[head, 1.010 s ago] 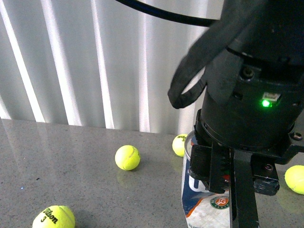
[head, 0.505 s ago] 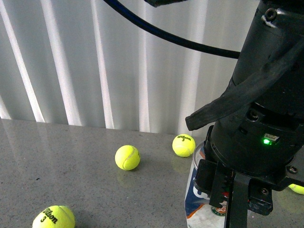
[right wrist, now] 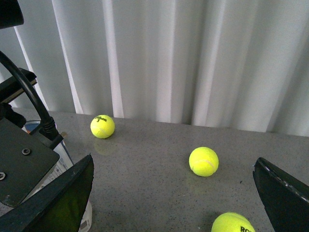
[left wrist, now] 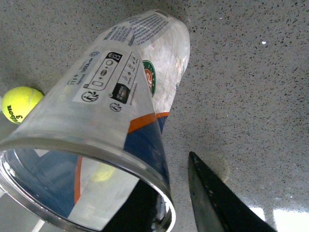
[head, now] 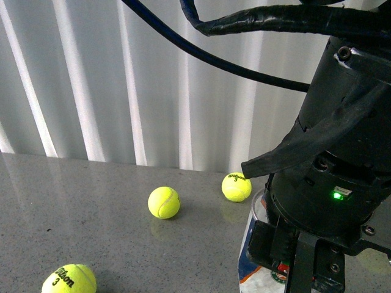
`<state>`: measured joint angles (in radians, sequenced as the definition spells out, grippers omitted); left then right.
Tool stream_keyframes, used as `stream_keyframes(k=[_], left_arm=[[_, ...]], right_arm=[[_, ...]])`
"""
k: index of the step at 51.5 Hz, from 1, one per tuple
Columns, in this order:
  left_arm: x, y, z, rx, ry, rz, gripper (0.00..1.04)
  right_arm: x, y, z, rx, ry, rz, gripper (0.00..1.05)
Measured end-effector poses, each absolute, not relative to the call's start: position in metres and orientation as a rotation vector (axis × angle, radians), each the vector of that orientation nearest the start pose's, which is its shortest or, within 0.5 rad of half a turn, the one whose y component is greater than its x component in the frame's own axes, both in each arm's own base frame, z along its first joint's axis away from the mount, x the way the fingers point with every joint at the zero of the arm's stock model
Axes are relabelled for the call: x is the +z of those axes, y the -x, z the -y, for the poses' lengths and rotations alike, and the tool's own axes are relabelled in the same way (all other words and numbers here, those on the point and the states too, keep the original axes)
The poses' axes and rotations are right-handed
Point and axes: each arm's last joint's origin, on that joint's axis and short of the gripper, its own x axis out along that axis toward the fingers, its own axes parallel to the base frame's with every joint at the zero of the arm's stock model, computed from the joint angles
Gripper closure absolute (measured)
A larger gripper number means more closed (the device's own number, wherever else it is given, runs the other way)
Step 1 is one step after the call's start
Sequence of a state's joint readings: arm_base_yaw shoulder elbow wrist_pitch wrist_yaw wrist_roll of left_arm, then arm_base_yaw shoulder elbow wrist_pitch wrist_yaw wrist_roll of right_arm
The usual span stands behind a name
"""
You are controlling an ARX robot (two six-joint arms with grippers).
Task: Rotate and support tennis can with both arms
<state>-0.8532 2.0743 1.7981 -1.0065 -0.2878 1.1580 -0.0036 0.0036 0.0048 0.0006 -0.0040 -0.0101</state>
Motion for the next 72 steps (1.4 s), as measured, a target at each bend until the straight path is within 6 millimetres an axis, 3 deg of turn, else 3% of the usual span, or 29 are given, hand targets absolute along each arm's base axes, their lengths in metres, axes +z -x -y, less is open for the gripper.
stream_keyframes(k=[17,24,36,44,50,53,57,60,65,67,72], left_arm=[[0.242,-0.289,0.319,-1.111,-1.684,-0.701,0.34],[0.251,-0.291,0.320,-1.100,-1.670,-0.690,0.05],[0.275,-0.295,0.319,-1.092,-1.573,-0.652,0.07],[0.307,-0.303,0.309,-1.057,-1.415,-0.561,0.07],[0.362,-0.318,0.273,-0.921,-1.070,-0.378,0.07],[0.389,-0.324,0.237,-0.794,-0.869,-0.295,0.07],[0.415,-0.325,0.167,-0.565,-0.571,-0.201,0.07],[0.417,-0.319,0.128,-0.455,-0.426,-0.180,0.07],[0.406,-0.305,0.080,-0.322,-0.267,-0.176,0.07],[0.392,-0.293,0.055,-0.254,-0.181,-0.193,0.07],[0.358,-0.271,0.027,-0.126,-0.067,-0.181,0.12]], right_arm=[[0.165,-0.098,0.000,0.001,0.010,0.002,0.07],[0.165,-0.098,0.000,0.001,0.010,0.002,0.07],[0.165,-0.098,0.000,0.000,0.010,0.002,0.07],[0.165,-0.098,0.000,0.001,0.010,0.002,0.07],[0.165,-0.098,0.000,0.001,0.010,0.002,0.07],[0.165,-0.098,0.000,0.000,0.010,0.002,0.07],[0.165,-0.098,0.000,0.000,0.010,0.002,0.07],[0.165,-0.098,0.000,0.001,0.010,0.002,0.07],[0.165,-0.098,0.000,0.001,0.010,0.002,0.07],[0.165,-0.098,0.000,0.000,0.010,0.002,0.07],[0.165,-0.098,0.000,0.001,0.010,0.002,0.07]])
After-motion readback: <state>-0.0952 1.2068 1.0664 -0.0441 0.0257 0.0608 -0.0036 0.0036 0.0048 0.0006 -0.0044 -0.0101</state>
